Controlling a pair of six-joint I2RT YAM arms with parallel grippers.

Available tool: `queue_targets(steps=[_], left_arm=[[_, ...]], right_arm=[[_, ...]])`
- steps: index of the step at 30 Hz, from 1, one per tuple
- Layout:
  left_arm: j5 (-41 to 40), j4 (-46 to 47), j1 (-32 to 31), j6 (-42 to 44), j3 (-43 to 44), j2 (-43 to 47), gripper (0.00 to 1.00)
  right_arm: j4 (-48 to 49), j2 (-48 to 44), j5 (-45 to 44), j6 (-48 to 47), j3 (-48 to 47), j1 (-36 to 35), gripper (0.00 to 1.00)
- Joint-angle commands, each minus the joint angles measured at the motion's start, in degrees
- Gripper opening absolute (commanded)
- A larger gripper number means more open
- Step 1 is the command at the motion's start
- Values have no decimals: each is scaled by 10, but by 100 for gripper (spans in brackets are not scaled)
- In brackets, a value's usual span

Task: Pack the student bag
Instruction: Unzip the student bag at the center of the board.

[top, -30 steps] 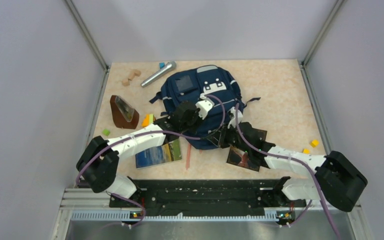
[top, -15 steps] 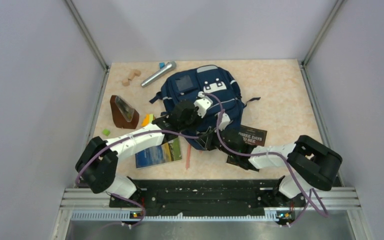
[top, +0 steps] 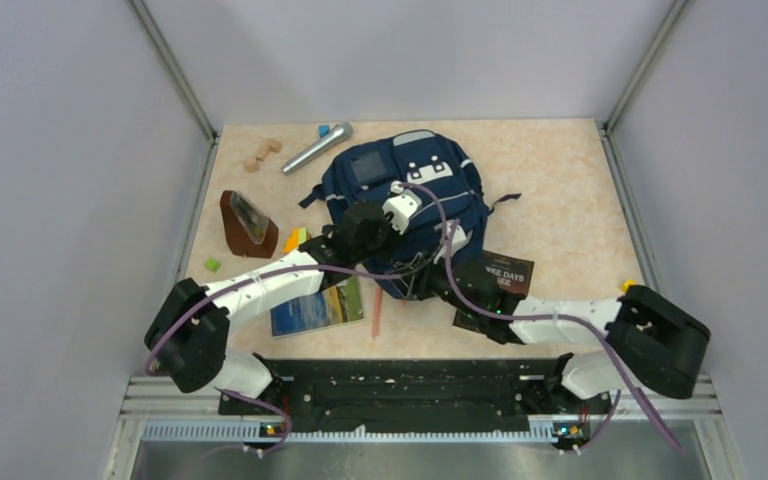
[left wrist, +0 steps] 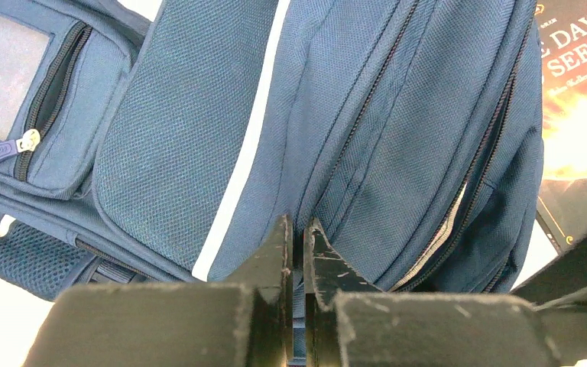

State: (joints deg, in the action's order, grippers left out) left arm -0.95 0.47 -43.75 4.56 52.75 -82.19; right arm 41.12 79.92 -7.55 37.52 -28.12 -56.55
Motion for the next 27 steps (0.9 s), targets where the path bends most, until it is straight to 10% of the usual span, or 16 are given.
queue_targets(steps=[1, 12, 27], left_arm=[[15, 95, 1, -8, 2, 32, 0], [-22, 89, 2, 1, -12, 44, 16], [-25, 95, 4, -6, -25, 63, 20]], right_arm=[[-57, -93, -35, -22, 25, -9, 45], [-207, -269, -21, -55, 65, 132, 51], [-98, -159, 88, 30, 48, 244, 57]])
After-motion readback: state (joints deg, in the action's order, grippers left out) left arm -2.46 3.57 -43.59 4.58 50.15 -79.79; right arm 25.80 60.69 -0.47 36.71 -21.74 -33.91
